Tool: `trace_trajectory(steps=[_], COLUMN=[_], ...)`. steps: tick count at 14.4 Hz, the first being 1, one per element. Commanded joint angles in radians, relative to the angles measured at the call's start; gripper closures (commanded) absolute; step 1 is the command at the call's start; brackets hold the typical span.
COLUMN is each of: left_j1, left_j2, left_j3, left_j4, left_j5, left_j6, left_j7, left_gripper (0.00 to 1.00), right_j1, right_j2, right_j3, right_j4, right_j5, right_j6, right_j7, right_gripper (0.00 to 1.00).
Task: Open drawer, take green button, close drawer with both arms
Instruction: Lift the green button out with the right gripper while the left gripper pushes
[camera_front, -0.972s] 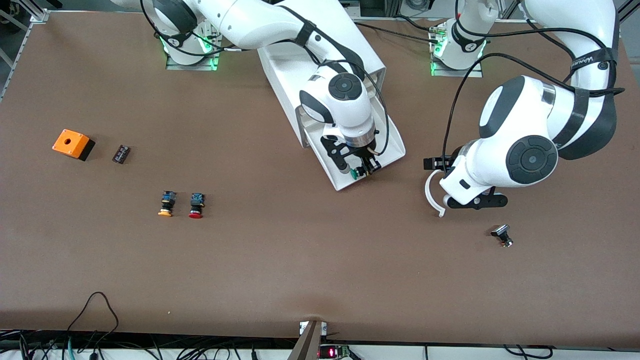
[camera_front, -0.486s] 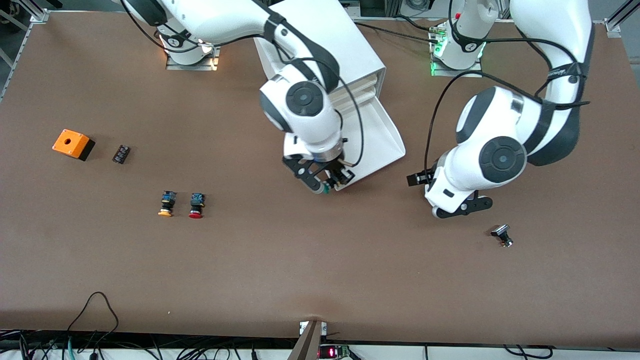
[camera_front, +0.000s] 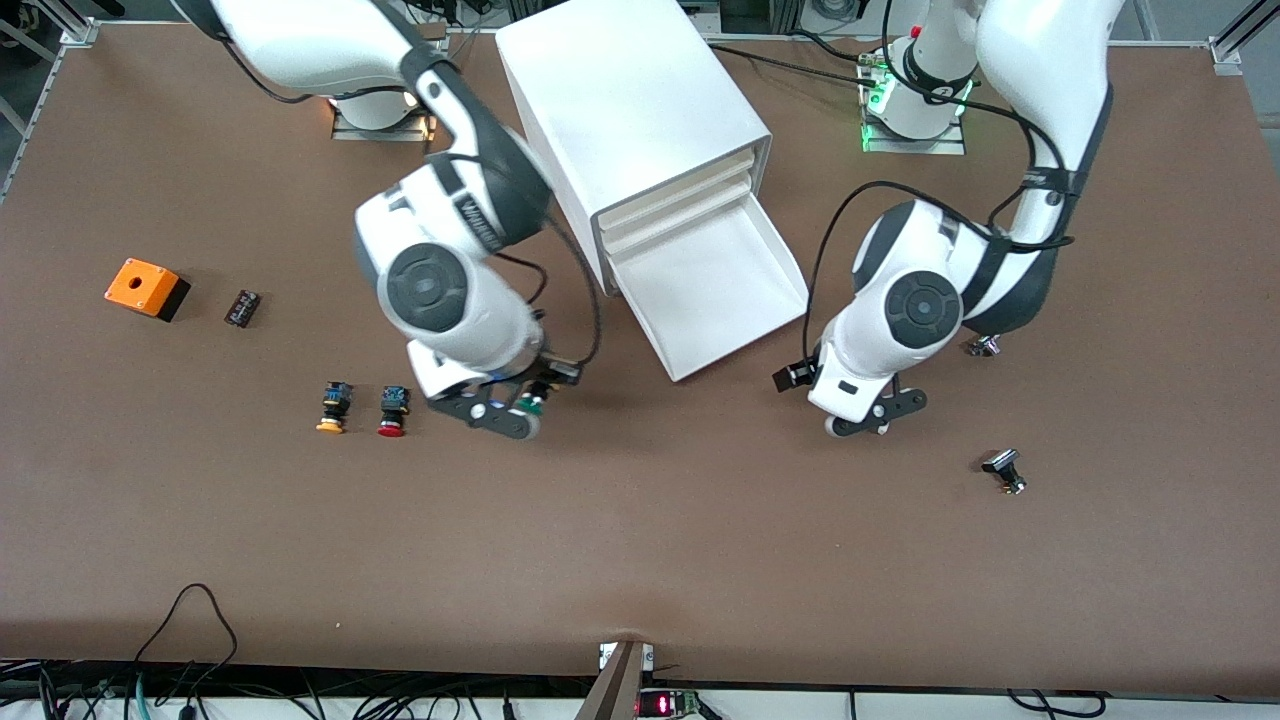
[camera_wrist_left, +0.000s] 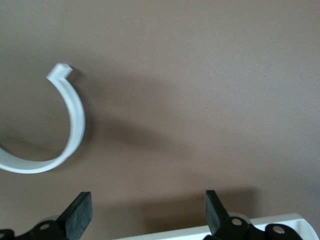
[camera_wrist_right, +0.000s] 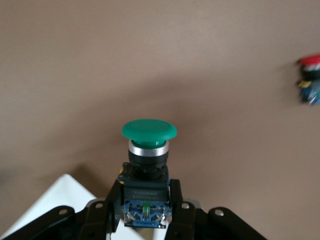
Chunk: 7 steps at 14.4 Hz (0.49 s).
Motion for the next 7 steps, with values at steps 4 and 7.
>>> trace_trajectory(steps=[4,7], left_j1=[-0.039,-0.08], left_j2=[-0.041,-0.029], left_j3=[0.002,0.0], left_j4=[-0.248,-0.262], left_j5=[0.03,0.028], left_j6=[0.336,0.343], left_j7=[-0.112,-0.18], left_gripper=[0.01,0.01], right_j1=[-0.138,-0.171], right_j2=[-0.109,-0.163], right_j3=[0.019,0.017], right_j4=[-0.282,-0.506], right_j5=[0.04,0.04], right_j6=[0.086,0.298], right_j7=[-0.345,-0.463], right_gripper=[1.0,1.0])
